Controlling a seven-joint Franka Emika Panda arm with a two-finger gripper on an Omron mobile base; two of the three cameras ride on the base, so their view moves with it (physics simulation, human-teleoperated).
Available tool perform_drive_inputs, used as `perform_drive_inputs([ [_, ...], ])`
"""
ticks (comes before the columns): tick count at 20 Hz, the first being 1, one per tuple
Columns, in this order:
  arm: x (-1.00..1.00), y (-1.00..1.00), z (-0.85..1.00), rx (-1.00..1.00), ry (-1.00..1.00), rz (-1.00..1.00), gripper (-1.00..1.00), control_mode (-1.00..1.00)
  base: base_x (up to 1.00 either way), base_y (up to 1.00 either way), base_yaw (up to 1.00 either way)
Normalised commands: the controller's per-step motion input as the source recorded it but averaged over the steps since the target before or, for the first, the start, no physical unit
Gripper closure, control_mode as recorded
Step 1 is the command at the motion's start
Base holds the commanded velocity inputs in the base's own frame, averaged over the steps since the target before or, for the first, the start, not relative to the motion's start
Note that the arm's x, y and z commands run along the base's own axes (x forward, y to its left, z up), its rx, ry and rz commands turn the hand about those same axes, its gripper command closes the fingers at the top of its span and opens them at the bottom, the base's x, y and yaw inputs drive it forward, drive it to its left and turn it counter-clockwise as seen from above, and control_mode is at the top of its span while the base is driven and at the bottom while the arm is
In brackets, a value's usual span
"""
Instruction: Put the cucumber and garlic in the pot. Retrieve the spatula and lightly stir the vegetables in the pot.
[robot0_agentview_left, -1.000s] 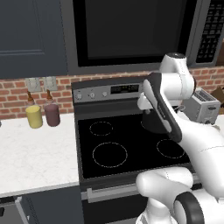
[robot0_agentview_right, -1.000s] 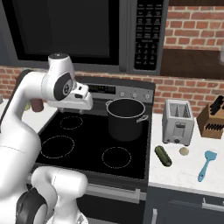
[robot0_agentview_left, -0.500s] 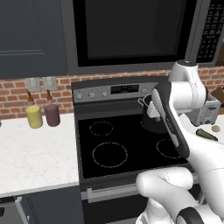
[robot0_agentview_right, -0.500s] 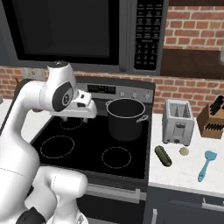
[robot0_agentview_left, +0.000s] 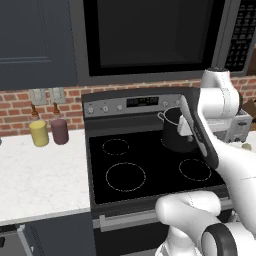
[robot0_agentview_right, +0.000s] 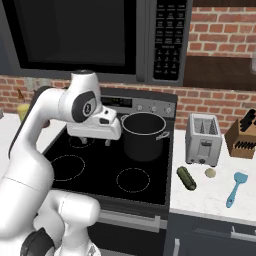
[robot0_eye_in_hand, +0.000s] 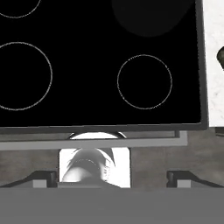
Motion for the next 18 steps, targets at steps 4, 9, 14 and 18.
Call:
perform_drive_inputs([
  [4, 0.0, 0.0, 0.0, 0.0, 0.05, -0.01, -1.0, 1.0, 0.0, -0.14, -0.04],
  [9, 0.0, 0.0, 0.0, 0.0, 0.0, 0.0, -1.0, 1.0, -0.16, -0.64, -0.01],
  [14, 0.0, 0.0, 0.0, 0.0, 0.0, 0.0, -1.0, 1.0, -0.33, -0.79, 0.0],
  [18, 0.0, 0.0, 0.0, 0.0, 0.0, 0.0, -1.0, 1.0, -0.12, -0.63, 0.0],
])
